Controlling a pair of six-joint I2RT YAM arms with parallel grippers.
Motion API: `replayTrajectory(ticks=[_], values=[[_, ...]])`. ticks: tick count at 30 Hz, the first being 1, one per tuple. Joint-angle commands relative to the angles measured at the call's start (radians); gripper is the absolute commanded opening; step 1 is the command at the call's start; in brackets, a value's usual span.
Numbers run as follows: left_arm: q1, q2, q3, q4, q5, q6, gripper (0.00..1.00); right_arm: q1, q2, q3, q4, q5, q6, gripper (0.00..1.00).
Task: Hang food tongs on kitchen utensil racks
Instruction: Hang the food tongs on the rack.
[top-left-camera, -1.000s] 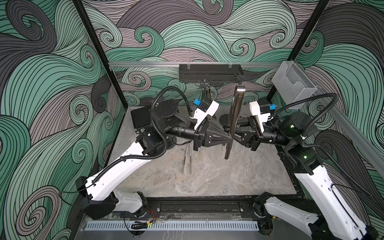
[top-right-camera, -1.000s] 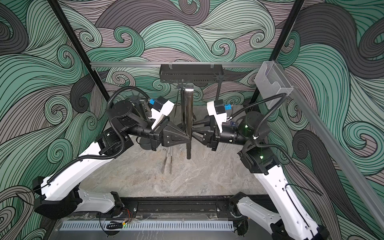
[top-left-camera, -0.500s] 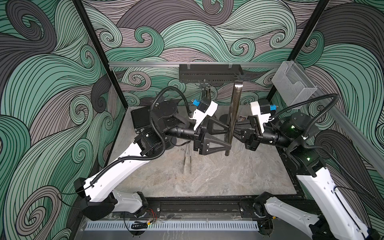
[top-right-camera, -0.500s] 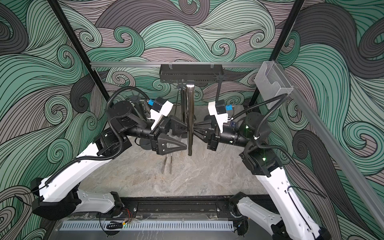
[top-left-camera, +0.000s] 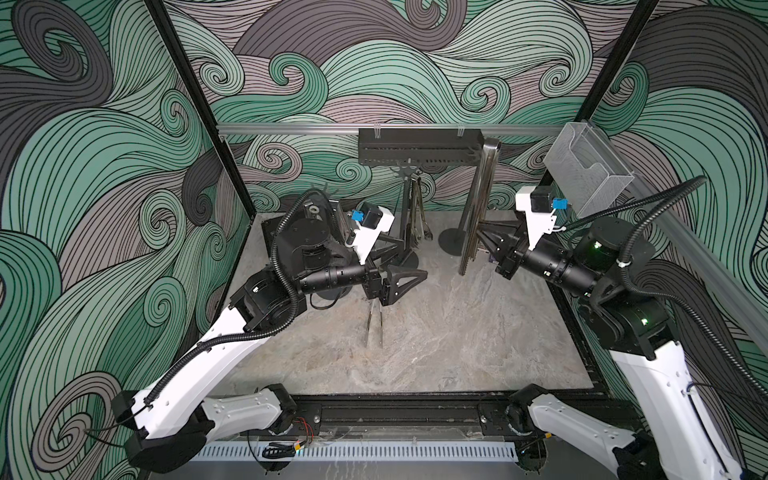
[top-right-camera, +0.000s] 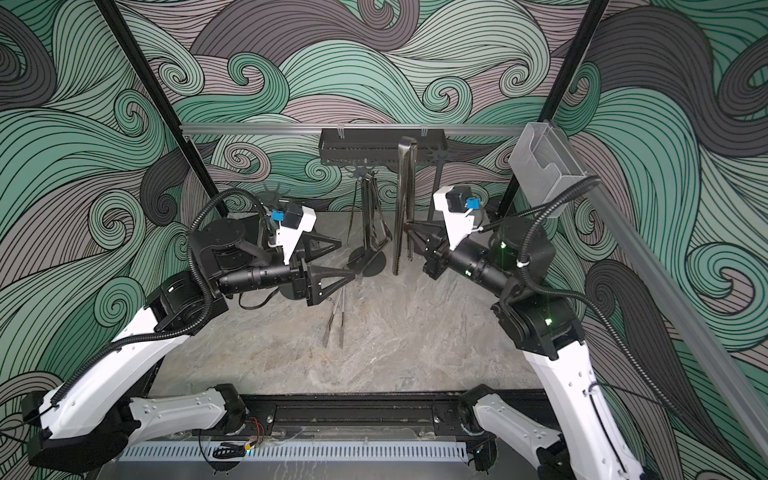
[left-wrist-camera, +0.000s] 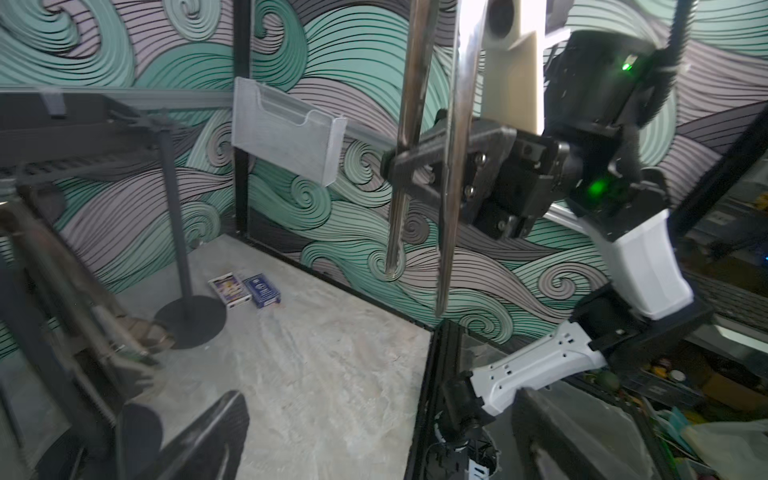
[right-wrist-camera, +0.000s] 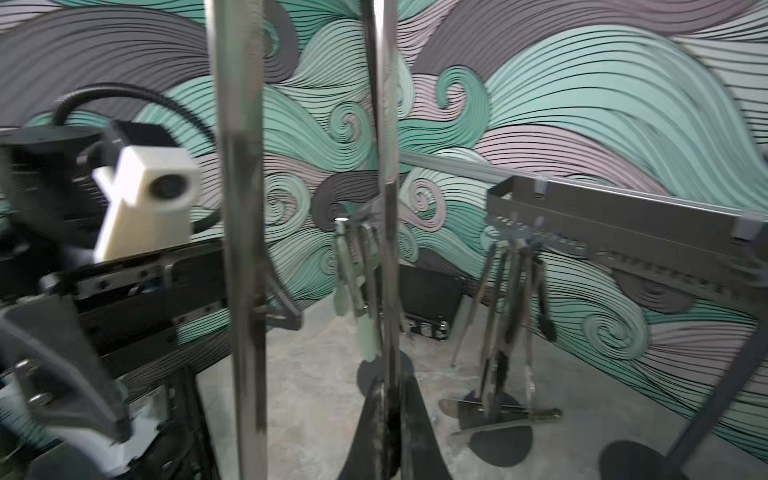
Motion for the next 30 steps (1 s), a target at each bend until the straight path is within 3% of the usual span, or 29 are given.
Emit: replayTrajectory(ticks=[1,11,30], values=[[0.014,-0.06,0.004,-0.098,-0.17,0.034,0.98,-0.14,0.089,0.033,-0.04,0.095,-0.026,0.0],[0.02,-0.124,-0.064,-0.12,-0.199,0.007,0.99,-0.323,0.356,0.145,-0.03,0.147,-0.067,0.0],[0.021,-0.081,-0.101,-0.083,-0.165,0.008,0.91,-0.351,0.592,0.163,0.02,0.174,-0.069,0.0]])
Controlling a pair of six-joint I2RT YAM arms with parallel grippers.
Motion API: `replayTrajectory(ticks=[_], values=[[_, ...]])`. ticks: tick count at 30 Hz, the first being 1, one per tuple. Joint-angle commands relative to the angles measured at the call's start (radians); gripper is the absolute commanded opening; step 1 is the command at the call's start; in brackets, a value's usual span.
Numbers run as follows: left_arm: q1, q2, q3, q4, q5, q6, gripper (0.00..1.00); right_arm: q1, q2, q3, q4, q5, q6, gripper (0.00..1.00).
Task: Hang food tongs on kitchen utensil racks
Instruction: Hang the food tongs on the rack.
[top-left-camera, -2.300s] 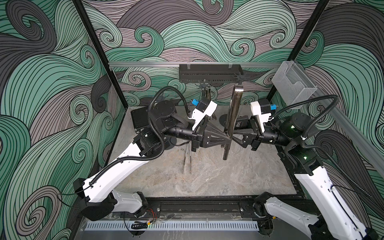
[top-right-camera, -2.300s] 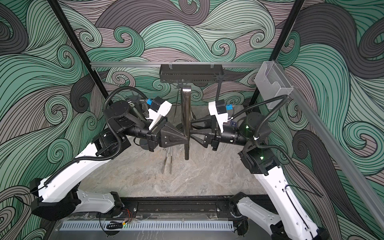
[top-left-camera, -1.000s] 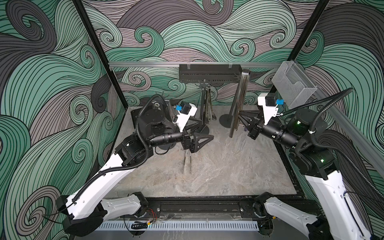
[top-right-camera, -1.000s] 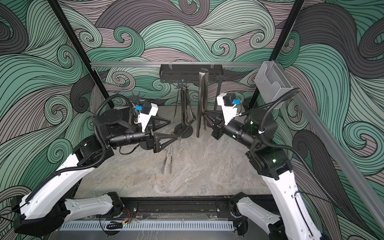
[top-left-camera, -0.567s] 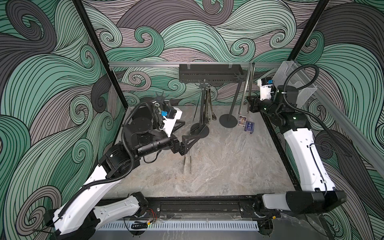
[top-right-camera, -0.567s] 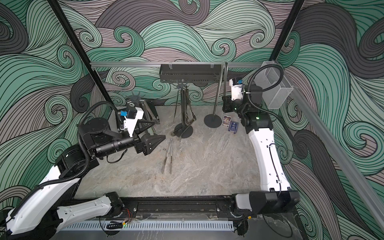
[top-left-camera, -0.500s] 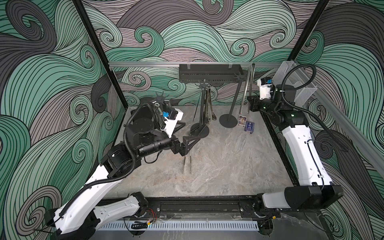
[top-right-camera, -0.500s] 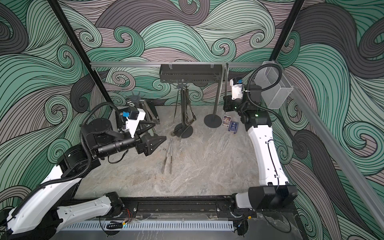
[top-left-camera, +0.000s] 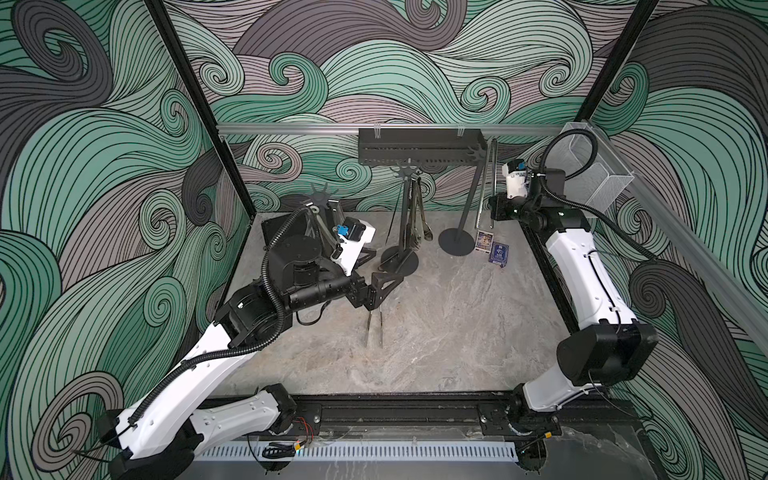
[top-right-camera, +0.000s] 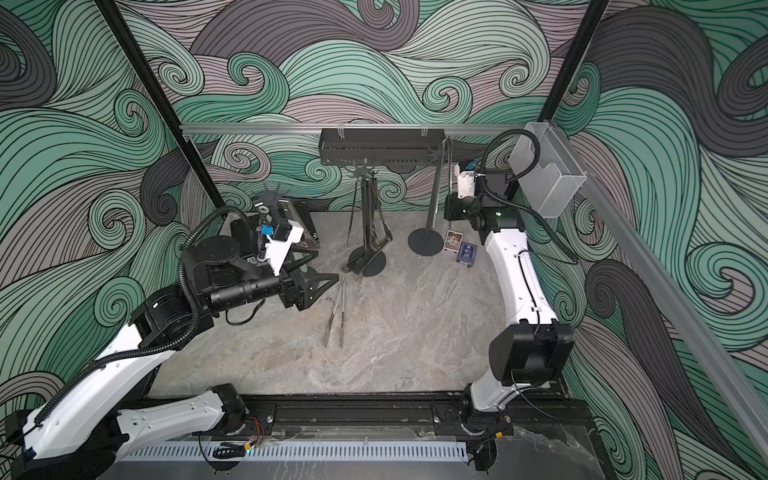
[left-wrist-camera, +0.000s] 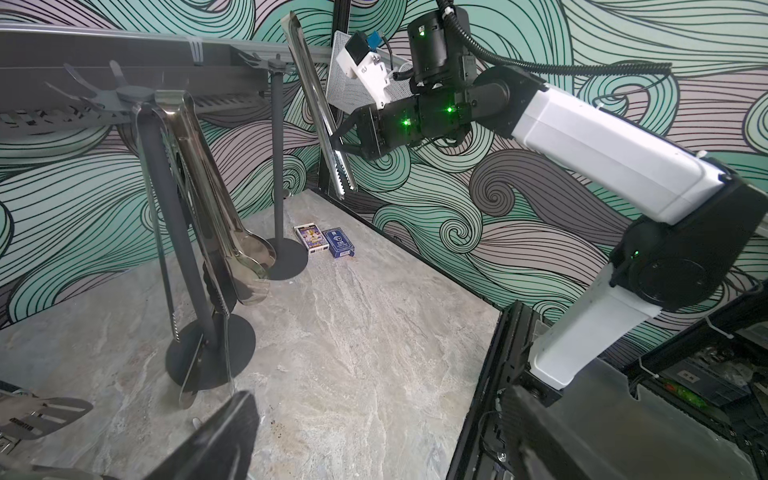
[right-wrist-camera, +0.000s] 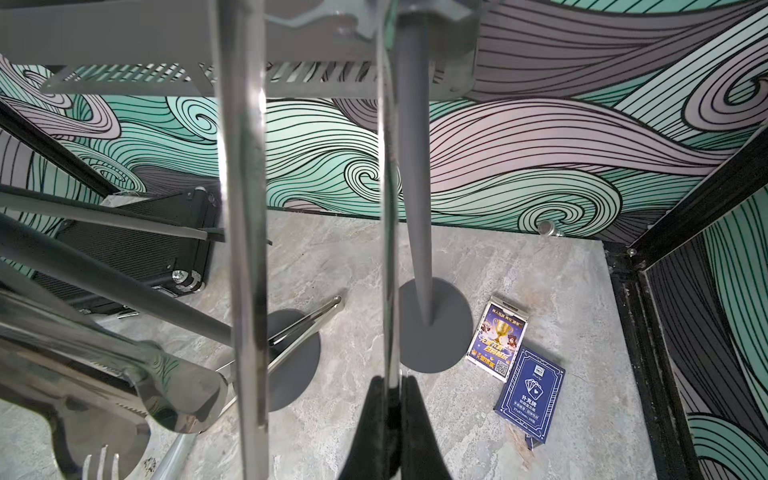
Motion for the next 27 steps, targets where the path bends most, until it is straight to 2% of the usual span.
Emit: replayTrajectory(ticks=[1,15,27], values=[[0.007,0.006,0.006,0.014,0.01,-0.004,0.91,-0.002,0.0,0.004,0.055,-0.001,0.005,0.0],[0.009,0.023,0.007,0.022,0.024,-0.004,0.9,0.001,0.001,-0.124,0.131,-0.019,0.033,0.0],[0.009,0.022,0.003,0.028,0.03,-0.005,0.9,0.041,-0.009,-0.207,0.176,0.041,0.021,0.0]])
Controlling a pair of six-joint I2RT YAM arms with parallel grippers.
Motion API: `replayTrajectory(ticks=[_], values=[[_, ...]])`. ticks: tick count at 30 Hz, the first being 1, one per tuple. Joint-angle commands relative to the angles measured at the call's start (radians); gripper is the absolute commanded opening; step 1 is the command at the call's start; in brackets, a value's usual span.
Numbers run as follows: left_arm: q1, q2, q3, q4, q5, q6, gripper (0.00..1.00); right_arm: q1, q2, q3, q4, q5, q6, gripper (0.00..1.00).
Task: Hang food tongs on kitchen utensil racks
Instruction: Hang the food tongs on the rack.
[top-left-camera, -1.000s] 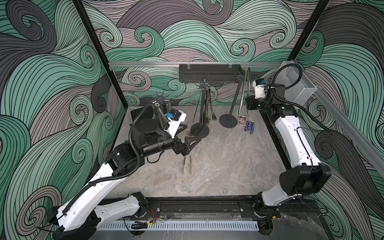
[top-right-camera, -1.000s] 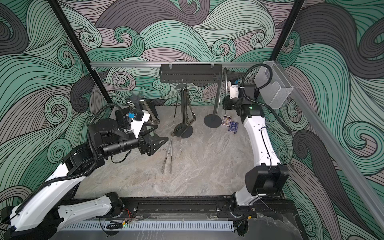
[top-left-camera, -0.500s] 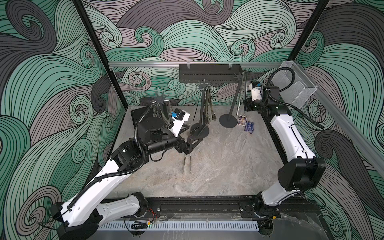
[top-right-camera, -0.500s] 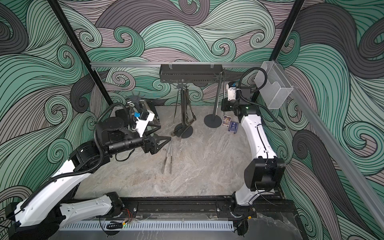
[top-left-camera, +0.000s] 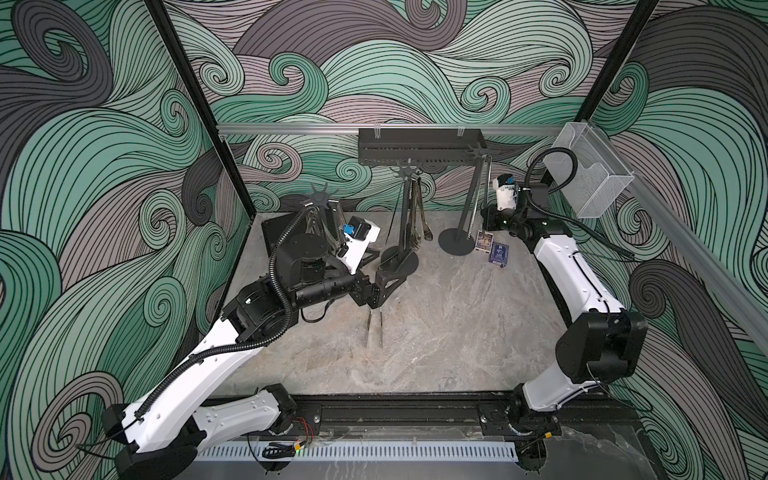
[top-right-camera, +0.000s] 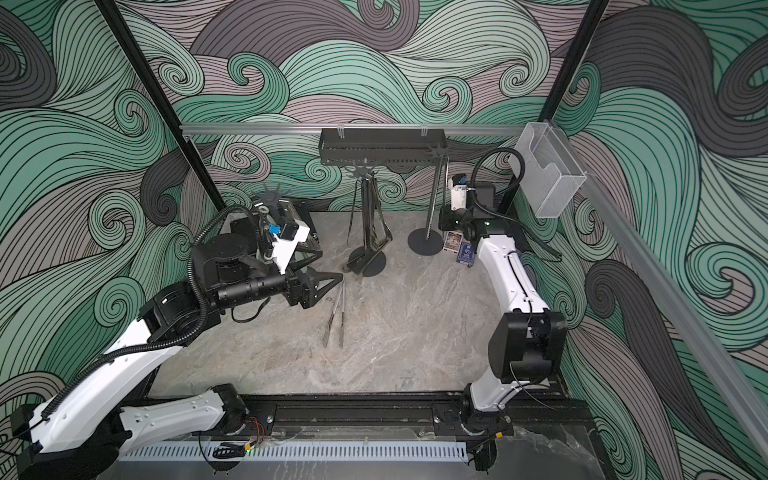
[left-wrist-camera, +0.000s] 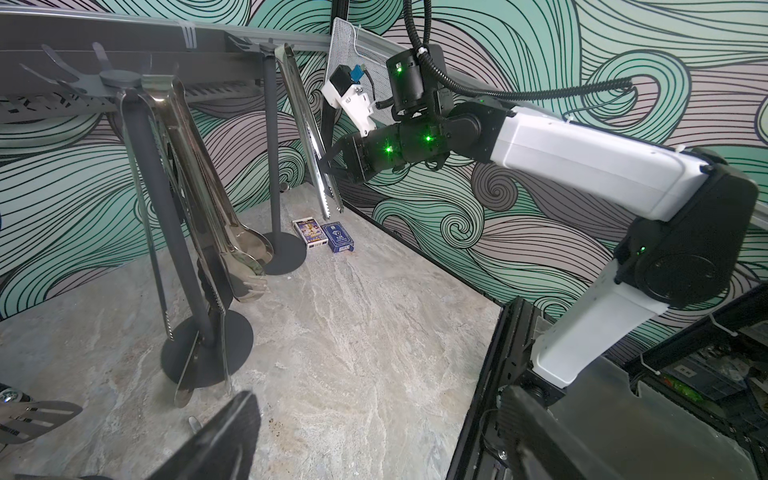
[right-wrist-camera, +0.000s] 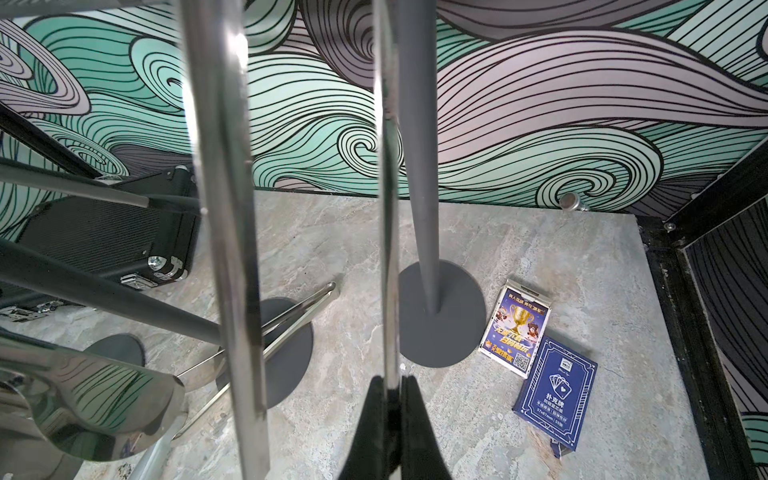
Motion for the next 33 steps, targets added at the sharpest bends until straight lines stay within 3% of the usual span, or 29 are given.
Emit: replayTrajectory(ticks=[1,25,33], values=[[0.005,-0.002,0.003,0.021,0.016,-0.006,0.9,0.025,-0.017,-0.024,0.012,0.04,-0.006,0.0],[0.005,-0.005,-0.003,0.033,0.034,-0.004,0.9,0.045,-0.017,-0.074,0.019,0.129,-0.01,0.0],[0.005,0.0,-0.003,0.033,0.034,-0.001,0.9,0.045,-0.004,-0.059,0.019,0.135,-0.009,0.04]])
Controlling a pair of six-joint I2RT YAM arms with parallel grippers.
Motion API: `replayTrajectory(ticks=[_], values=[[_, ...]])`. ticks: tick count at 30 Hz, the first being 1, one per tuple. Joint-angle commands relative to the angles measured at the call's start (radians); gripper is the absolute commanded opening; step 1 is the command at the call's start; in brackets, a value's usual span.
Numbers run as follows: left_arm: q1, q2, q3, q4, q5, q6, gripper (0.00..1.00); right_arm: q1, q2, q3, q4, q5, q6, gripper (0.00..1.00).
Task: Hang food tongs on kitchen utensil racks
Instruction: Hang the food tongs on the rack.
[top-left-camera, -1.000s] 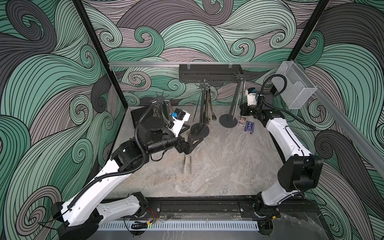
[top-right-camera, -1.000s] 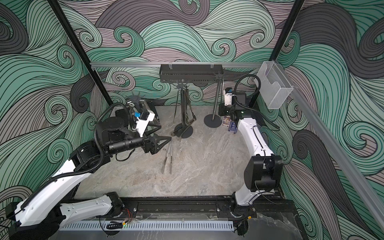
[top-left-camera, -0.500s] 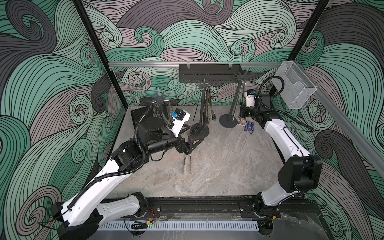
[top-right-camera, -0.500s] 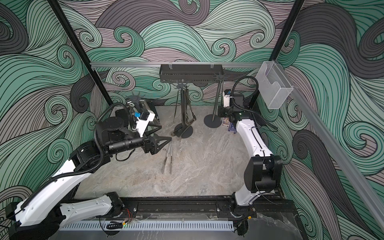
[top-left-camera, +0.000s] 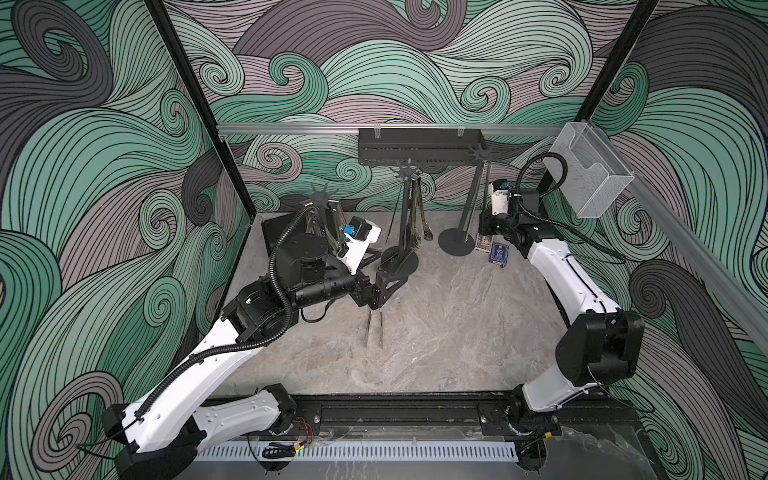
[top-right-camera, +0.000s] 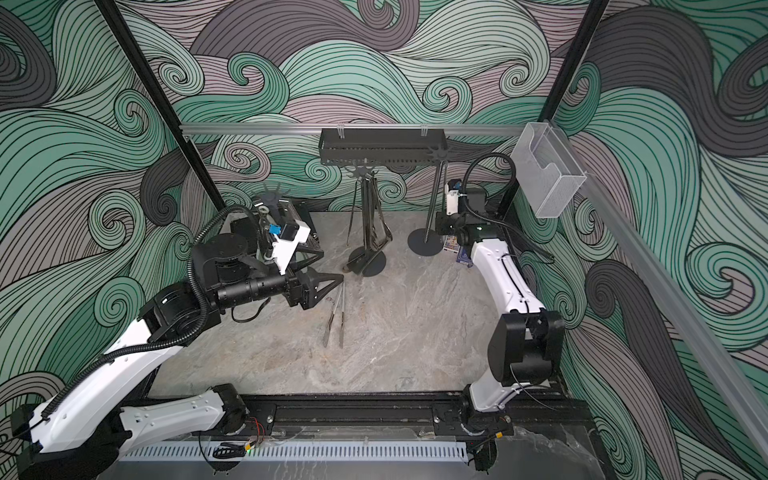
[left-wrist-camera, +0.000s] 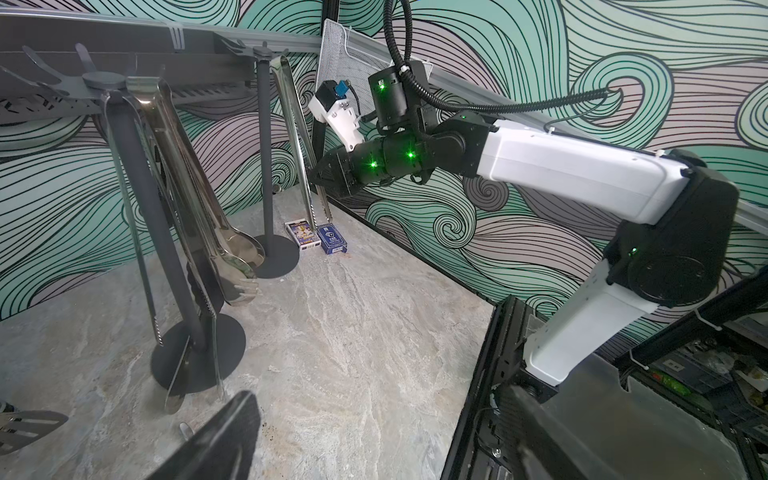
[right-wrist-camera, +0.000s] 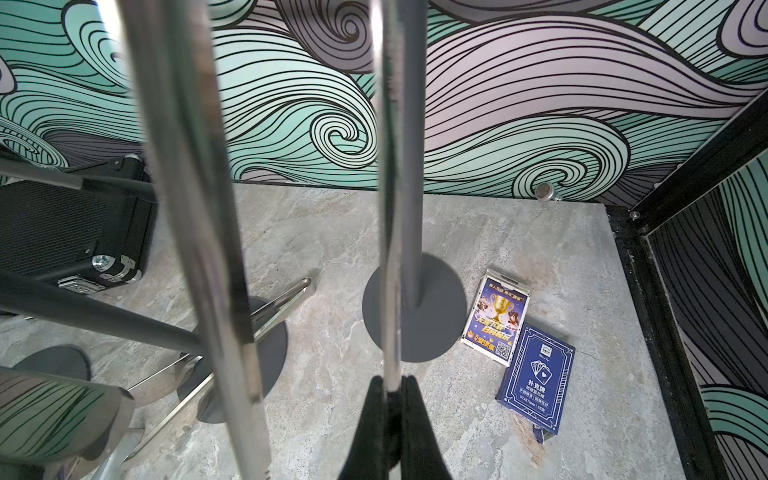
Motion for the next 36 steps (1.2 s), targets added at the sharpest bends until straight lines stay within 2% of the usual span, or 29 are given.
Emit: replayTrajectory(ticks=[1,15,25,36], values=[[0.005,-0.001,-0.003,0.024,0.011,-0.001,0.91,0.007,0.011,0.003,-0.025,0.018,-0.005,0.05],[0.006,-0.007,-0.009,0.025,0.013,0.005,0.91,0.008,0.023,0.015,-0.025,0.008,-0.005,0.12],[0.005,-0.016,-0.013,0.018,0.011,0.002,0.9,0.007,0.018,0.016,-0.027,0.004,-0.007,0.25],[0.005,-0.02,-0.013,-0.004,0.009,-0.012,0.91,0.006,0.001,0.014,-0.034,-0.001,-0.003,0.27]])
